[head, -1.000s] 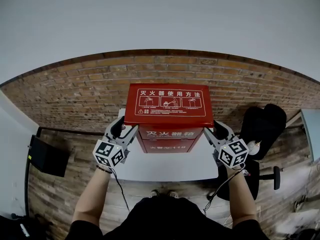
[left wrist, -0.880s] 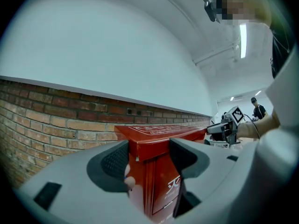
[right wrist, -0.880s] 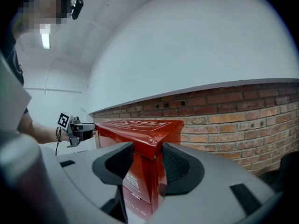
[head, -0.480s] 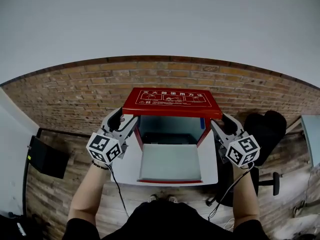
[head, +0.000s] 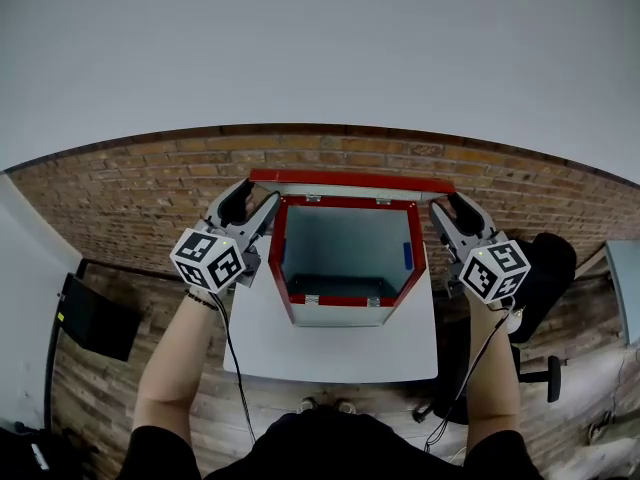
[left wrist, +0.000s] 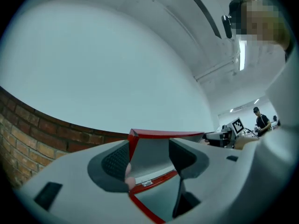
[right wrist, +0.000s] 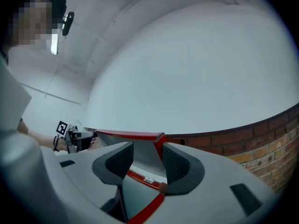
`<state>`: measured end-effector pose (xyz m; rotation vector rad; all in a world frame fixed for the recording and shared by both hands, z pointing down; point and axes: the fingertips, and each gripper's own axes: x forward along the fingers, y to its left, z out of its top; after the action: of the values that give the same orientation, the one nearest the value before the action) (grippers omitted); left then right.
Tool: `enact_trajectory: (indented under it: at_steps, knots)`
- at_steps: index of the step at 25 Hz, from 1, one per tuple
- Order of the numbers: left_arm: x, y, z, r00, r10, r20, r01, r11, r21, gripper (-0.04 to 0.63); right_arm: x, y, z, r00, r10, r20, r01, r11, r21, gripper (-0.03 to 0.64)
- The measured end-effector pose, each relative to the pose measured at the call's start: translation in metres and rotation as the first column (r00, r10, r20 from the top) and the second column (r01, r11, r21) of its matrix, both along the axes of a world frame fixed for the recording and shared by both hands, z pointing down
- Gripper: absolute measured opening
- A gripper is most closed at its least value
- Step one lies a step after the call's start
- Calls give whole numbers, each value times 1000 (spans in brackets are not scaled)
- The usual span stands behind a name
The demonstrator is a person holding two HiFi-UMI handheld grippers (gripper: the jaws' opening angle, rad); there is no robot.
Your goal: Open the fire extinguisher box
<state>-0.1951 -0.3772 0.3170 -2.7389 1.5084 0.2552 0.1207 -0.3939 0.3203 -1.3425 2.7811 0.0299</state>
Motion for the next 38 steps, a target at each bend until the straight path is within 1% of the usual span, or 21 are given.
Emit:
enact_trajectory:
  at_steps: [4, 9, 11, 15, 19, 21, 22, 24, 25, 26, 29, 33, 36, 37, 38]
  knots:
    - [-1, -21, -12, 1000, -17, -17, 17, 1000, 8, 313, -2, -21, -12, 1000, 22, -7, -22, 999, 26, 205]
    - [-3, -50, -21, 999, -47, -11, 47, 999, 4, 313, -5, -53, -23, 999, 46, -11, -45, 998, 39, 206]
    - [-3, -62, -23, 999, -50, -17, 50, 999, -5, 312, -6, -66, -26, 998, 55, -8, -54, 998, 41, 206]
    - [-5, -85, -28, 998, -41, -56, 39, 998, -40, 313, -7, -87, -30, 997, 73, -9, -72, 997, 38, 206]
    - [-6, -105, -27, 998, -53, -38, 51, 997, -62, 313, -12, -107, -30, 997, 83, -4, -83, 996, 18, 206]
    - [-5, -114, -26, 998, -58, -28, 56, 996, -72, 311, -27, -109, -28, 999, 34, -31, -34, 999, 17, 193]
    - [-5, -118, -26, 998, -64, -25, 62, 995, -80, 311, -38, -109, -26, 998, 21, -65, -19, 999, 28, 193]
    - [-8, -125, -24, 996, -83, -34, 80, 992, -98, 311, -50, -110, -25, 985, 76, -153, -65, 995, 79, 193]
    - [-8, -128, -23, 995, -91, -41, 86, 991, -105, 310, -53, -110, -26, 980, 99, -173, -82, 991, 101, 193]
    - [-8, -130, -22, 994, -97, -44, 92, 990, -109, 307, -54, -110, -28, 981, 98, -168, -81, 991, 105, 193]
    - [-12, -133, -21, 992, -120, -34, 116, 987, -111, 307, -50, -113, -28, 992, 74, -106, -67, 995, 70, 193]
    - [-25, -131, -17, 985, -169, -21, 167, 981, -99, 308, -33, -112, -19, 992, 102, -74, -99, 994, 39, 193]
    - [-36, -116, -17, 978, -208, 0, 208, 976, -65, 307, -23, -104, -14, 995, 96, -30, -96, 995, -3, 192]
    - [-37, -108, -20, 976, -216, 5, 216, 975, -45, 301, -20, -100, -13, 995, 92, -21, -93, 996, -12, 190]
    - [-37, -99, -23, 975, -222, 12, 222, 975, -22, 285, -17, -95, -13, 996, 90, -13, -90, 996, -17, 175]
